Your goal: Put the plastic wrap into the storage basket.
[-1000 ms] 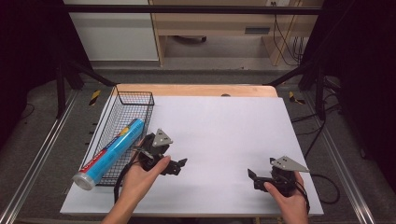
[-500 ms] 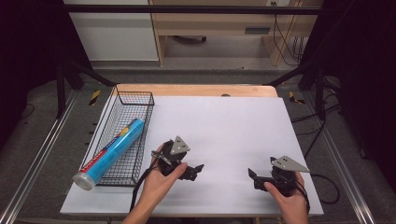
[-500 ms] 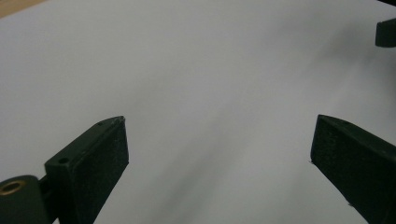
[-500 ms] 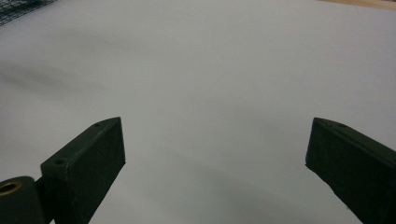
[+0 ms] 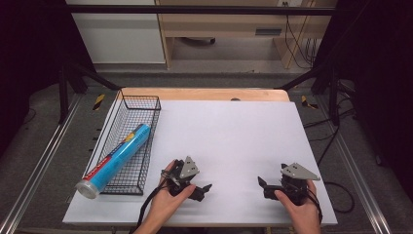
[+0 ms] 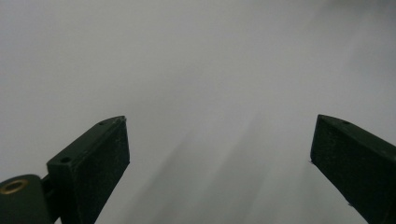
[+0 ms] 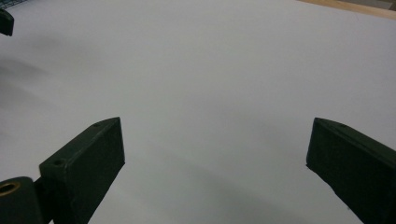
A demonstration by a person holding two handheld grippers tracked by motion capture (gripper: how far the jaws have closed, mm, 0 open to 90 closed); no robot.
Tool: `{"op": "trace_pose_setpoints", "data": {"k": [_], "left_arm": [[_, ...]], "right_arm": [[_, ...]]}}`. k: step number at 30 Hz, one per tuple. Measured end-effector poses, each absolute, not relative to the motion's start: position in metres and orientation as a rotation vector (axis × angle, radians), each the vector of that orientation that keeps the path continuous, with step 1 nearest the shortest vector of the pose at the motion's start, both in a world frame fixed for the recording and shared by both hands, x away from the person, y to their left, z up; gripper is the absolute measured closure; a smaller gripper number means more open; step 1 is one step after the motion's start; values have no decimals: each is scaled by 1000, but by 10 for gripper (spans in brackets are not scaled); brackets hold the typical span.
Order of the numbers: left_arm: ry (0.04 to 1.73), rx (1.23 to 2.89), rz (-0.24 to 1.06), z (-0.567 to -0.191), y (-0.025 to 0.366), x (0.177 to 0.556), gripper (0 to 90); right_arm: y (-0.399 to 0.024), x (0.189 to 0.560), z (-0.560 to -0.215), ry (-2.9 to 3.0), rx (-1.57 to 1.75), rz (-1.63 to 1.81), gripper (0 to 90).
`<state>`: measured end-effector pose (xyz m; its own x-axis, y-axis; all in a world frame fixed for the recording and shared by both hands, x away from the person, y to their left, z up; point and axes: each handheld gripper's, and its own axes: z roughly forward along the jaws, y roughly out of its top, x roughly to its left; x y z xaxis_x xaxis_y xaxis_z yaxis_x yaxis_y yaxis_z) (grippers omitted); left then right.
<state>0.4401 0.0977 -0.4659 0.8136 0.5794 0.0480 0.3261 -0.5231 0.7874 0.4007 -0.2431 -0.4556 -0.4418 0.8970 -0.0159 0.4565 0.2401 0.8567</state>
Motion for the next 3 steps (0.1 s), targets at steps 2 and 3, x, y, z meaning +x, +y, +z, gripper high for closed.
{"op": "trace_pose_setpoints", "data": {"k": [2, 3], "left_arm": [[682, 2128, 382, -461, 102, 439, 45], [687, 2118, 383, -459, 104, 439, 46]], "right_arm": [[-241, 401, -456, 2004, 1225, 1108, 46], [-241, 401, -455, 2008, 1222, 1103, 46]]}}
